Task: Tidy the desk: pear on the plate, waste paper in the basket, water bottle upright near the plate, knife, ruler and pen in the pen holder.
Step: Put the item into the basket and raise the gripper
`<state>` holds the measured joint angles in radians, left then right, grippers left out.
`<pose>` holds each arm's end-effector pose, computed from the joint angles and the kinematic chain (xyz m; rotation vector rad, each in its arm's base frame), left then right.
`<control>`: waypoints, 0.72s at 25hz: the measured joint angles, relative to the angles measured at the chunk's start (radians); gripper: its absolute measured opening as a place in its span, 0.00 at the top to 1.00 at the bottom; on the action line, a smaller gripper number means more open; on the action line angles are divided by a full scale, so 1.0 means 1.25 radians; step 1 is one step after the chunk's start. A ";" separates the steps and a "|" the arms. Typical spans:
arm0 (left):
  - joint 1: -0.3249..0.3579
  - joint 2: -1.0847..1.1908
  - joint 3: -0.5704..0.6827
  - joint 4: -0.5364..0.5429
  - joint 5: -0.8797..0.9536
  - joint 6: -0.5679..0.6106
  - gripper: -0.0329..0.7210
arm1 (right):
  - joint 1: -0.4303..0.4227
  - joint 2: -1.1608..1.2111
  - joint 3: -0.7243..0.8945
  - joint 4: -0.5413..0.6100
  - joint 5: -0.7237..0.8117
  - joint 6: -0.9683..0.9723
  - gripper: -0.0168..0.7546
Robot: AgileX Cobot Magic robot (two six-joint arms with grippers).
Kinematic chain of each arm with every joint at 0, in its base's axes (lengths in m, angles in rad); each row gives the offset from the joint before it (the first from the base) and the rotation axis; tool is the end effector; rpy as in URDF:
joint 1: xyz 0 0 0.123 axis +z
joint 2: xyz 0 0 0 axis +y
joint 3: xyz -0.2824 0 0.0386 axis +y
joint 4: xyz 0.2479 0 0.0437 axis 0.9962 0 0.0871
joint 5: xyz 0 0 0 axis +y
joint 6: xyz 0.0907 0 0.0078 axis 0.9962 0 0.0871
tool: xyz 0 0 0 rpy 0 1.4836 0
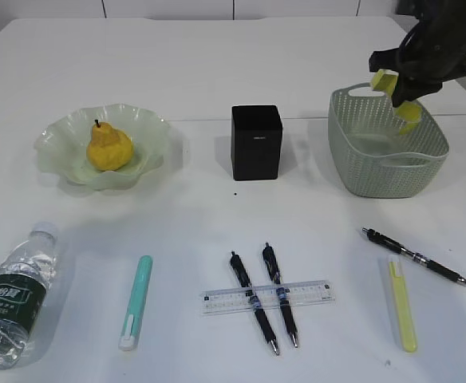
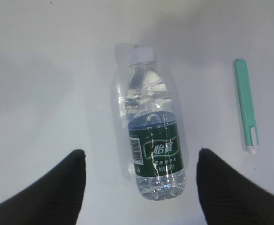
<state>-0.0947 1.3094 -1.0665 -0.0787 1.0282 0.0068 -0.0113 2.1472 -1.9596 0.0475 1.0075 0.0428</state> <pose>0.2480 -0.0297 0.3045 0.1020 2.7539 -0.1275 0.4785 -0.0017 0.2540 0.0937 2.6770 0.0717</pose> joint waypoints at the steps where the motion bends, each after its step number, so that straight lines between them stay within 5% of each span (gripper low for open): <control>1: 0.000 0.000 0.000 0.000 0.000 0.000 0.27 | 0.000 0.004 0.000 0.000 -0.014 0.004 0.99; 6: 0.000 0.000 0.000 0.000 0.000 0.000 0.27 | 0.000 0.042 0.000 0.001 -0.036 0.034 0.87; 13: 0.000 0.000 0.000 0.000 0.000 0.000 0.27 | 0.000 0.062 -0.002 0.005 -0.036 0.043 0.44; 18: 0.000 0.000 0.000 0.000 0.000 0.000 0.27 | 0.000 0.062 -0.054 0.028 0.050 0.045 0.39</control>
<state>-0.0947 1.3094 -1.0665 -0.0787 1.0282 0.0068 -0.0113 2.2251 -2.0276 0.0822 1.0700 0.0985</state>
